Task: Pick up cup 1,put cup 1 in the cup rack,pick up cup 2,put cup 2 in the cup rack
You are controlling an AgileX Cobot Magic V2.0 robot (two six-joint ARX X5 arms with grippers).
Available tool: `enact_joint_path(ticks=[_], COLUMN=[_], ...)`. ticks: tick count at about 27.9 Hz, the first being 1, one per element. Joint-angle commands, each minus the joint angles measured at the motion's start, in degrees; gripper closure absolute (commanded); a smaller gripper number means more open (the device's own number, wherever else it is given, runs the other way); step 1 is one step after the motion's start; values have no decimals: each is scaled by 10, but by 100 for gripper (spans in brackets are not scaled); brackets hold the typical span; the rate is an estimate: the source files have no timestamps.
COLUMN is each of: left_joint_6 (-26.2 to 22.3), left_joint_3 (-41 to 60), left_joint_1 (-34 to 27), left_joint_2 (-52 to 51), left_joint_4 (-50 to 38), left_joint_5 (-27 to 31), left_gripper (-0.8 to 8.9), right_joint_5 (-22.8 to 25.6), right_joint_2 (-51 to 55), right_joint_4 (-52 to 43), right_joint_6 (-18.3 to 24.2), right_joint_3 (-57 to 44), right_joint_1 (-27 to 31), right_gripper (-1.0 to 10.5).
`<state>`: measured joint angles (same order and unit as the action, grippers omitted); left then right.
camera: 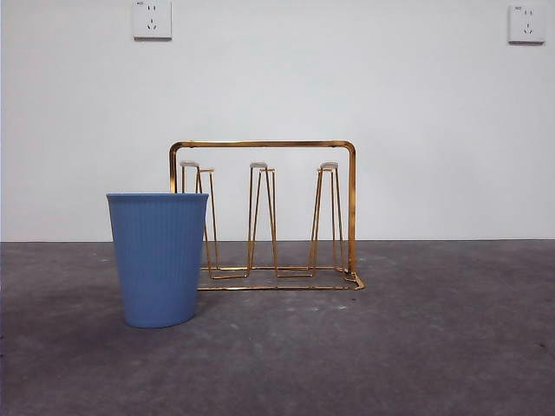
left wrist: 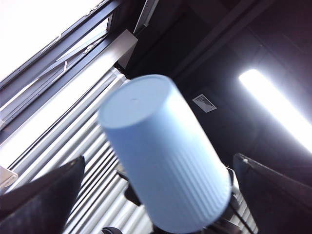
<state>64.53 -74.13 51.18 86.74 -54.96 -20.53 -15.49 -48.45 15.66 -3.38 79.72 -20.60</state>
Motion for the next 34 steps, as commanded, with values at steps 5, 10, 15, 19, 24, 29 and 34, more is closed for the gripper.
enact_joint_path(ticks=[5,10,15,19,24,29,34], left_joint_6=[-18,-20,-20,-20,-20,-20,-20], left_joint_3=[0,0,0,0,0,0,0], left_joint_1=[2,1,1,1,2,2,1], left_joint_2=[13,14,14,14,14,14,14], left_joint_4=[-2,-4,-4,-4,-5,-5,-5], left_joint_5=[26,26,26,26,21,25,26], left_gripper=[105,105,110,273,487,680,822], right_joint_5=[-23,-45,-37,-7,25,28,40], right_joint_2=[-19,-49,-70,-80,-80,-80,-81], right_joint_4=[-3,-3,-5,-6,-7,10,35], right_joint_6=[-17,-29,-25,-8,-5,-4,10], right_joint_3=[-1,-1,-1,-1,-1,-1,-1], right_joint_1=[-1,-10,-53,-81,-88,-88,-88], right_gripper=[959,959,959,959,958,958,958])
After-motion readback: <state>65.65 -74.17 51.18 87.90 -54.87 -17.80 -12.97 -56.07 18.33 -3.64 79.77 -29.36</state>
